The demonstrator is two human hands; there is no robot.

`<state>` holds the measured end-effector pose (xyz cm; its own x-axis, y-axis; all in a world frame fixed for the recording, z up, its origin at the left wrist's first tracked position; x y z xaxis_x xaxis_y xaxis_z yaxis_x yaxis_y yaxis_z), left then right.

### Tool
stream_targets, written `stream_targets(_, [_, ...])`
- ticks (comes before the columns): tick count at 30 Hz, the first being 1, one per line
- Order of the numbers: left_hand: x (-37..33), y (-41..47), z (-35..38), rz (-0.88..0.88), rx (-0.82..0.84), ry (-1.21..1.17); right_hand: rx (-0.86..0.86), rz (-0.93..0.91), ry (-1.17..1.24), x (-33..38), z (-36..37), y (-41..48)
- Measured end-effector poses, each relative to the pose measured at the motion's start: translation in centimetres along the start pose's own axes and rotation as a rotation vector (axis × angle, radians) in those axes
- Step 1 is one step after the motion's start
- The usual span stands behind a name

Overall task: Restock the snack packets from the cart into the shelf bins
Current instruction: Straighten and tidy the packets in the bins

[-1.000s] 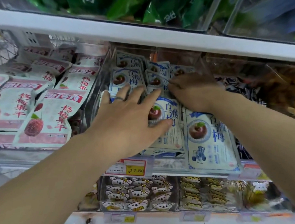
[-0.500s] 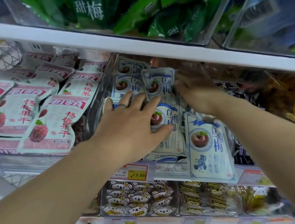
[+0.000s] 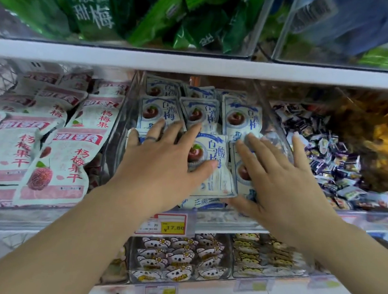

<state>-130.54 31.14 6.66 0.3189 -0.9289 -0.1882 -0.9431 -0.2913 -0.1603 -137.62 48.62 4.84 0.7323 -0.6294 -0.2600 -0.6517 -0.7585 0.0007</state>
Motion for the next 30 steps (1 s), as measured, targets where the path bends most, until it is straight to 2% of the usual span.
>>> stream_targets(4, [-0.1, 0.1, -0.1, -0.001, 0.000, -0.006, 0.062, -0.008, -0.054, -0.7, -0.3, 1.0])
stream_targets(9, [-0.2, 0.1, -0.1, 0.017, -0.037, -0.003, 0.034, -0.092, -0.142, -1.7, -0.4, -0.1])
stream_targets(15, [-1.3, -1.0, -0.8, 0.101, -0.102, 0.033, 0.006, -0.135, -0.116, -1.6, -0.6, -0.9])
stream_targets(20, [-1.6, -2.0, 0.9, 0.156, -0.071, 0.122, 0.188, -0.139, -0.080, -1.9, -0.9, 0.6])
stream_targets(24, [-1.8, -2.0, 0.6, 0.138, -0.025, 0.089, 0.272, -0.180, -0.067, -2.5, -1.4, 0.8])
stream_targets(26, [-1.9, -2.1, 0.1, 0.135, -0.046, 0.107, 0.330, -0.150, 0.057, -2.4, -2.5, 0.6])
stream_targets(28, [-1.7, -2.4, -0.2, 0.125, -0.093, 0.117, 0.212, -0.106, 0.241, -1.8, -3.9, 1.0])
stream_targets(30, [-1.3, -2.9, -0.1, 0.121, -0.128, 0.118, -0.058, -0.054, 0.443, -0.6, -5.2, 2.0])
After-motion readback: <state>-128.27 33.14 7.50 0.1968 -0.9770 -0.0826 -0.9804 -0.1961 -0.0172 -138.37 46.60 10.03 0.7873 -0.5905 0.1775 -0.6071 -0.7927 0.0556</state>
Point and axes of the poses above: each hand's wrist, its own y-axis towards the middle knuckle, its own z-axis out of the palm, x = y × z, the point moved 5 cm from there along y, towards the middle knuckle, and after that the axes turned 4 degrees about -y, right-handed, at the moved point
